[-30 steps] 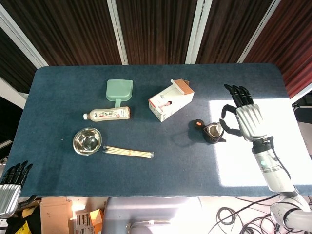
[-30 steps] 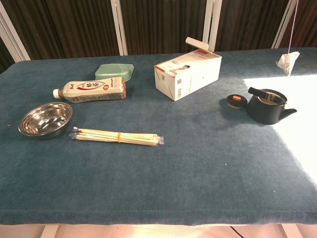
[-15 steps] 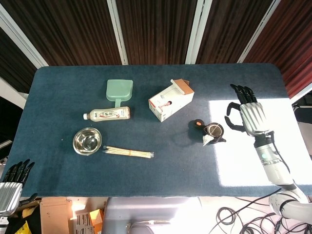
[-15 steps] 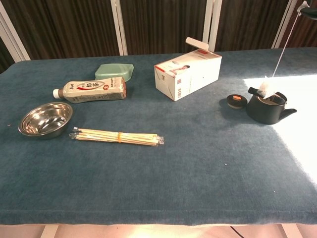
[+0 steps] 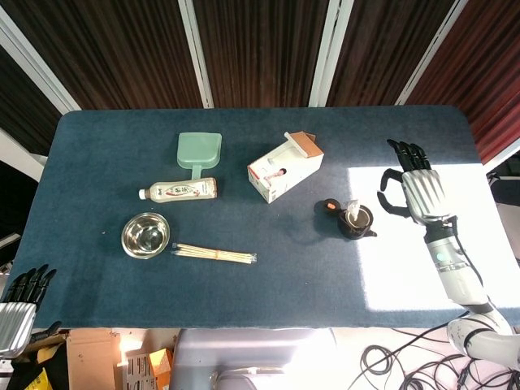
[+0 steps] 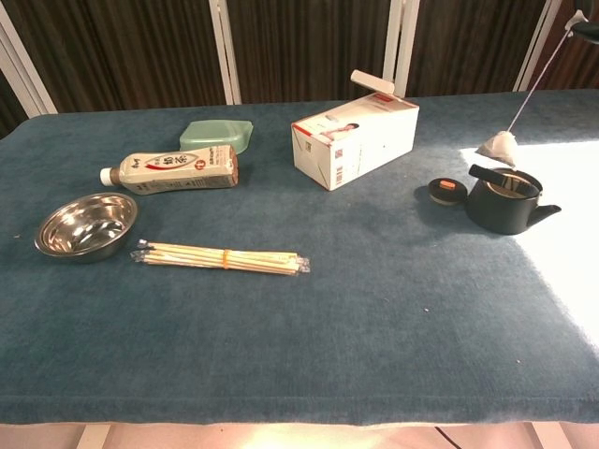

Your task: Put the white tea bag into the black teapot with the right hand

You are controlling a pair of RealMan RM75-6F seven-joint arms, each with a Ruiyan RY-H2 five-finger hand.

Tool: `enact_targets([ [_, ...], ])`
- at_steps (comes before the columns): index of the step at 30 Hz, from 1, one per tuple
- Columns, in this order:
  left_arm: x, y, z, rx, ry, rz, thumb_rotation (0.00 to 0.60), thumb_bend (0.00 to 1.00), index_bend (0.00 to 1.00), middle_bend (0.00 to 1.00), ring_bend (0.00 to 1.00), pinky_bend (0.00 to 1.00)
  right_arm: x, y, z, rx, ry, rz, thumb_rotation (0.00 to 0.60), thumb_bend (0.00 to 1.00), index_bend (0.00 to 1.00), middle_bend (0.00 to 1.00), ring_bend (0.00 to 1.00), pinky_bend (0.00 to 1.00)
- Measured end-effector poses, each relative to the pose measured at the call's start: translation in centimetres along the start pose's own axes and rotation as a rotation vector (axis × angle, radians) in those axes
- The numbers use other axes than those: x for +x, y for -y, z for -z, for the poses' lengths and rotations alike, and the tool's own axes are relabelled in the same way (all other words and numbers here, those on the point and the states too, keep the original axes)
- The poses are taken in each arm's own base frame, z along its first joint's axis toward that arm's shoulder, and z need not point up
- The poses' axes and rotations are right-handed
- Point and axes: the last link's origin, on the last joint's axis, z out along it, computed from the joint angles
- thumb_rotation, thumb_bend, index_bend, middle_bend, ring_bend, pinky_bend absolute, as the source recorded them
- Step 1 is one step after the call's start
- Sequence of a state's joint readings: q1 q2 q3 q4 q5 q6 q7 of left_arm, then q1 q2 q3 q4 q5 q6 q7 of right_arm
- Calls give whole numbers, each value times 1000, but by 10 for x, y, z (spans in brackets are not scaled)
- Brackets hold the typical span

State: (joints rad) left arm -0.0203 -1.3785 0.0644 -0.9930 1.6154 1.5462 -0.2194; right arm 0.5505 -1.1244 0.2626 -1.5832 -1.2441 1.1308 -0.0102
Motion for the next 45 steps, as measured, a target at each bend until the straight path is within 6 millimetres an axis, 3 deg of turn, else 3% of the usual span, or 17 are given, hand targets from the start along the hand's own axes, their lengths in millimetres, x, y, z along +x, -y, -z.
enact_targets([
  [23,0,1,0,8,6,-5,600,29,0,22,0,102,-39,-33,-7,-75,70,15,600,400,673,37,0,0],
  [32,1,4,2,19,5,0,600,29,0,22,0,102,-65,-53,1,-99,136,45,600,400,675,37,0,0],
  [42,-1,3,2,19,12,3,600,29,0,22,0,102,-78,-90,14,-174,163,106,600,403,677,40,0,0],
  [45,-2,3,2,24,17,4,600,29,0,22,0,102,-84,-103,16,-208,180,104,600,403,637,40,0,0],
])
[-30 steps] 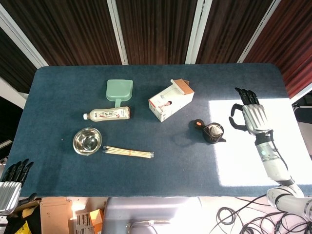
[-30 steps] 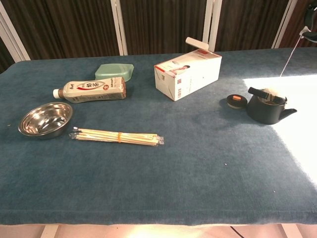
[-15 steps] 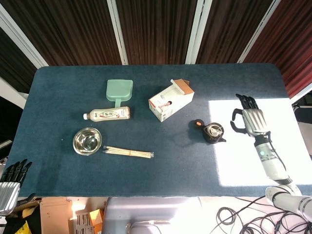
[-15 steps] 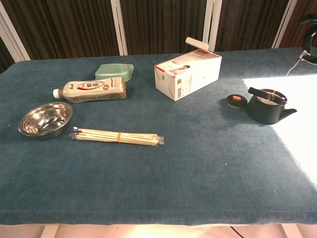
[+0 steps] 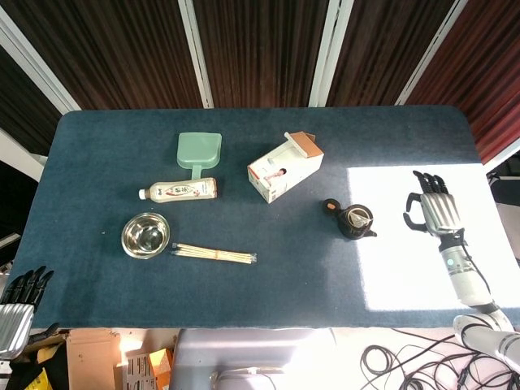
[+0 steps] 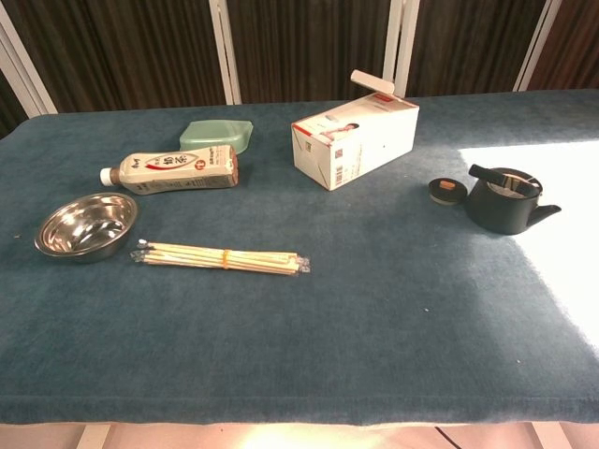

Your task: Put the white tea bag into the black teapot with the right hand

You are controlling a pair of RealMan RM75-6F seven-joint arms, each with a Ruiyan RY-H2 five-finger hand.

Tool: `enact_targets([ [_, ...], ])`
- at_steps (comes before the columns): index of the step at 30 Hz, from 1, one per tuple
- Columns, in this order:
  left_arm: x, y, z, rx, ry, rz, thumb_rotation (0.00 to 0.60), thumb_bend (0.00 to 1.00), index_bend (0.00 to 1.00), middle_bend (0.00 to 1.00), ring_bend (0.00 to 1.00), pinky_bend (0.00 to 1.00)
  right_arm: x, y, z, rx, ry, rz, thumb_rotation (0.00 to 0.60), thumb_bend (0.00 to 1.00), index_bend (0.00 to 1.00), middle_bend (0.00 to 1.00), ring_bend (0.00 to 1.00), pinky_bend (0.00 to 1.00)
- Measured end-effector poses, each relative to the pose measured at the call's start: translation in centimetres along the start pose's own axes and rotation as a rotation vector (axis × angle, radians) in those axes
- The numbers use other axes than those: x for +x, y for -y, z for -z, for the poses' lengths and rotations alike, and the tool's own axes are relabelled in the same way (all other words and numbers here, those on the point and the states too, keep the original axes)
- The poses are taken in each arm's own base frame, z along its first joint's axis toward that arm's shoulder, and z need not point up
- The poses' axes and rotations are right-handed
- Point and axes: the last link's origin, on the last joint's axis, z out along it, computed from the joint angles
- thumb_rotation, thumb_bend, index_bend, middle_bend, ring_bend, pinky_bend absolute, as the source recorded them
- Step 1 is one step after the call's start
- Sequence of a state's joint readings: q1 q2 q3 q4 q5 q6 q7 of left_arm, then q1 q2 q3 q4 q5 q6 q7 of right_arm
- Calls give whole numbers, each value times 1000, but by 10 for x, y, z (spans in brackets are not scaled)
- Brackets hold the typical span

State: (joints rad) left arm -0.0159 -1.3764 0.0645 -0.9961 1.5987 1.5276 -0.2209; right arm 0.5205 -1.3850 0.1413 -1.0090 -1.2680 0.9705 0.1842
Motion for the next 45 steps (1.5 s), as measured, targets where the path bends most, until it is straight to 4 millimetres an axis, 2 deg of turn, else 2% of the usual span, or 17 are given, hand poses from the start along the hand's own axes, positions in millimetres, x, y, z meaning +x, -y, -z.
enact_targets([
  [2,-1,0,-1,4,5,-1,600,29,0,22,0,102,-4,-7,-1,-16,13,-4,600,403,562,40,0,0],
  [5,0,0,-2,4,7,-4,600,30,0,22,0,102,-13,-14,-2,-33,50,-11,600,403,357,36,0,0],
  [7,0,-1,-3,4,7,-3,600,30,0,22,0,102,-19,-15,-2,-37,85,-4,600,403,283,24,0,0],
  [13,-1,0,-3,8,10,-2,600,30,0,22,0,102,-25,-13,-4,-30,122,28,600,403,243,8,0,0],
  [17,0,0,-3,10,9,-1,600,30,0,22,0,102,-24,-11,-4,-24,120,26,600,403,276,7,0,0],
  [21,1,1,-1,10,1,5,600,29,0,22,0,102,-19,0,0,25,94,30,600,403,282,7,0,0],
  [25,5,2,1,15,-30,19,600,31,0,22,0,102,-14,14,11,90,48,44,600,358,229,2,0,0],
  [29,17,1,1,13,-98,37,600,42,0,22,0,101,-7,30,35,175,-13,53,600,329,127,0,0,0],
  [34,31,-11,1,-15,-178,62,600,46,0,22,0,102,3,44,87,250,-113,93,600,328,33,0,0,0],
  [39,35,-27,1,-1,-172,83,600,47,0,22,0,102,1,42,145,195,-142,187,600,328,17,0,0,0],
  [42,34,-36,2,3,-143,50,600,47,0,22,0,102,-1,36,172,130,-146,195,600,327,4,0,0,0],
  [45,30,-40,3,-3,-97,21,600,47,0,22,0,102,0,33,183,105,-149,171,600,328,2,0,0,0],
])
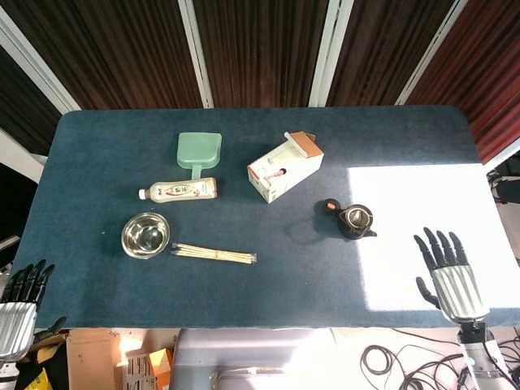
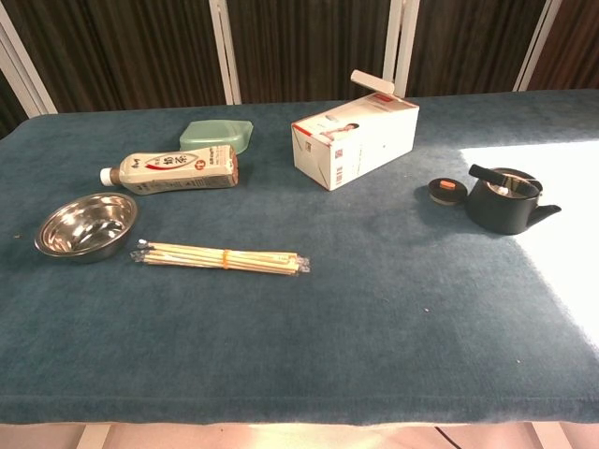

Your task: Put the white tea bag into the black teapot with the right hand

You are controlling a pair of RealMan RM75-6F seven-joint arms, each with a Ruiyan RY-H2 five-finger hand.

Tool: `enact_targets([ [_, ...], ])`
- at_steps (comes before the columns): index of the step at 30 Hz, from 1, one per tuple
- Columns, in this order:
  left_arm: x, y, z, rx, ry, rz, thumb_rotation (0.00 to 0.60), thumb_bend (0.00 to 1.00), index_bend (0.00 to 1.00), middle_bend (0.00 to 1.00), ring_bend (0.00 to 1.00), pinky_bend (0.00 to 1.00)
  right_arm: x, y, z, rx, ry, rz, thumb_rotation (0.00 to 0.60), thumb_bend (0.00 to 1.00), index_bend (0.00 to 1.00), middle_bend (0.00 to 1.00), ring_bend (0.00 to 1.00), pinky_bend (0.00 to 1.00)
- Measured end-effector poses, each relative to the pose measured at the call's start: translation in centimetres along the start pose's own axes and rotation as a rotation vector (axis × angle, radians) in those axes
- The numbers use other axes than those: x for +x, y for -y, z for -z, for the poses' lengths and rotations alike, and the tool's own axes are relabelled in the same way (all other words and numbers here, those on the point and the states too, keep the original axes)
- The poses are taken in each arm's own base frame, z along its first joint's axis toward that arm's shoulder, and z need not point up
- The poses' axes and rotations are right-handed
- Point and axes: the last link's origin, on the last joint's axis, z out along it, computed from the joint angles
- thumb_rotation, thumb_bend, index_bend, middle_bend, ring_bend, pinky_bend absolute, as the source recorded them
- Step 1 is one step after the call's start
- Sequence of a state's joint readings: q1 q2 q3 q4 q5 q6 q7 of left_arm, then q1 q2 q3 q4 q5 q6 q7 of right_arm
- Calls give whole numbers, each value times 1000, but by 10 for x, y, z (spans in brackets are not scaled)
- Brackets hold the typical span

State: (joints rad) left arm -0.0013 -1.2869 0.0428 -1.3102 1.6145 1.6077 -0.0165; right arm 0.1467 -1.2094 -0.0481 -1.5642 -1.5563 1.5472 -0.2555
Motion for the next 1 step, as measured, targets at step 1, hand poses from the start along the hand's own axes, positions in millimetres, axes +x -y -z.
enact_targets([
  [1,-1,0,0,0,11,0,600,47,0,22,0,102,1,-1,1,-6,-4,-10,600,328,2,0,0,0],
])
